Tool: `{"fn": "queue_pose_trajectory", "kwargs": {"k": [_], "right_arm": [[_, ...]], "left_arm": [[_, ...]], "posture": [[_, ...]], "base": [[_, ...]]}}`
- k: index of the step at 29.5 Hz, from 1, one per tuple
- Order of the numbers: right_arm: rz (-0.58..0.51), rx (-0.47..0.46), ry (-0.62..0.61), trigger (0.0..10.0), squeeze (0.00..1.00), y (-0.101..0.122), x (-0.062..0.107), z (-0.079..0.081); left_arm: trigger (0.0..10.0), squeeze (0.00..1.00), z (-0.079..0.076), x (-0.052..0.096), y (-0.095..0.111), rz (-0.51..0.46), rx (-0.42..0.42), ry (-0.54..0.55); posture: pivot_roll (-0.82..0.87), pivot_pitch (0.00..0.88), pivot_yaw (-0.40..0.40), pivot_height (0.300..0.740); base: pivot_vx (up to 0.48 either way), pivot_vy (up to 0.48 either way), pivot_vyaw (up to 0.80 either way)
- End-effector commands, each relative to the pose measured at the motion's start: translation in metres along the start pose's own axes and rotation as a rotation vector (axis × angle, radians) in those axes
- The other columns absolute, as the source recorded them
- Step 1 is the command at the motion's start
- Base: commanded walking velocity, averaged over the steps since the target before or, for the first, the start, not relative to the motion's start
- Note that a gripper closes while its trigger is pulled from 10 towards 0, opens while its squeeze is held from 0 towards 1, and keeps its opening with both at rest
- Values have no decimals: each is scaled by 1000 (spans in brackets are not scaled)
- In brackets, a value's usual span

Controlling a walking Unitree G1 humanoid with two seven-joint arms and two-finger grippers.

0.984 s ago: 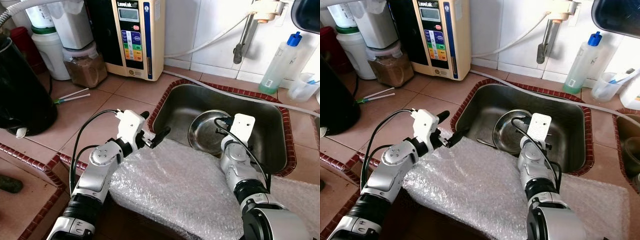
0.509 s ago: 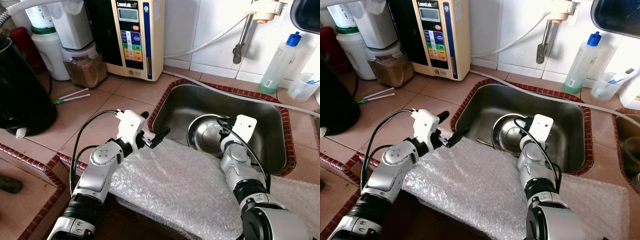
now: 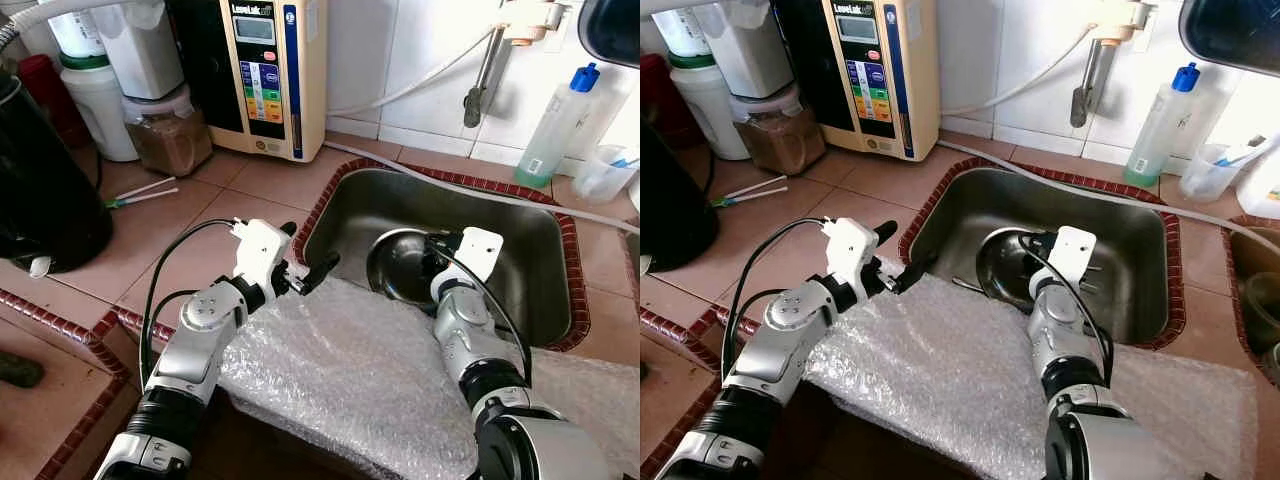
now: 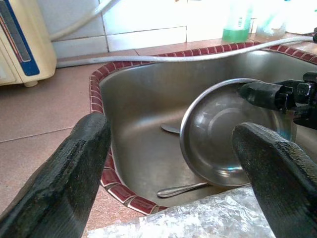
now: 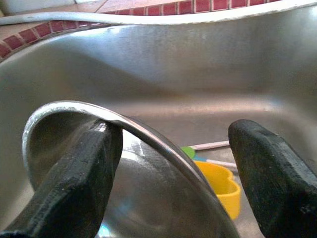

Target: Kitchen organization

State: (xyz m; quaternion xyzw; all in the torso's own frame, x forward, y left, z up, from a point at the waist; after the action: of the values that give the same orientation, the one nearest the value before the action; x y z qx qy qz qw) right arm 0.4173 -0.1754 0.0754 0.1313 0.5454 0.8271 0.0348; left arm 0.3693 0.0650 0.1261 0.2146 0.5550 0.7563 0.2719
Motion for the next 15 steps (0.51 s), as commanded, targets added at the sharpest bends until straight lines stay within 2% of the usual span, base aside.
{"fn": "queue_pose_trajectory", "kwargs": {"k": [1, 5, 7, 8, 15], "right_arm": [[-29, 25, 46, 10000, 1000, 8, -1, 14], [-49, 283, 150, 10000, 1000, 5, 1, 32], [-35, 347, 181, 10000, 1000, 0, 3, 36], [-41, 412, 195, 10000, 1000, -1, 3, 37], [-59, 527, 220, 10000, 1000, -1, 4, 37]], "left_arm": [[10000, 1000, 3, -1, 3, 1, -21, 6], [10000, 1000, 3, -2, 4, 1, -26, 7], [10000, 1000, 3, -2, 4, 2, -28, 6], [10000, 1000, 3, -2, 3, 3, -30, 6], [10000, 1000, 4, -2, 3, 5, -34, 11]], "posture": [[150, 0, 39, 740], [149, 0, 39, 740], [149, 0, 39, 740], [149, 0, 38, 740], [149, 0, 38, 740]], "base": [[0, 0, 0], [0, 0, 0], [0, 0, 0], [0, 0, 0], [0, 0, 0]]}}
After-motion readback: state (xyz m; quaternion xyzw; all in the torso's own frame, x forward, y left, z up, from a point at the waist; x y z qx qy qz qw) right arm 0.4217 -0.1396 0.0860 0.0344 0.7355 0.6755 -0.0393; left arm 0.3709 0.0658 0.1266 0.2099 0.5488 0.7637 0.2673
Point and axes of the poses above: a point about 5 cm out from each wrist's last joint towards the gripper, its own x axis pointing back from the gripper into the wrist, its own y axis along the axis of the wrist's last joint, z = x × y, the point moved 6 cm from there along -x, pointing out of the wrist towards the gripper, and after that the axes turned 12 degrees about -x, right-handed, at the moved point
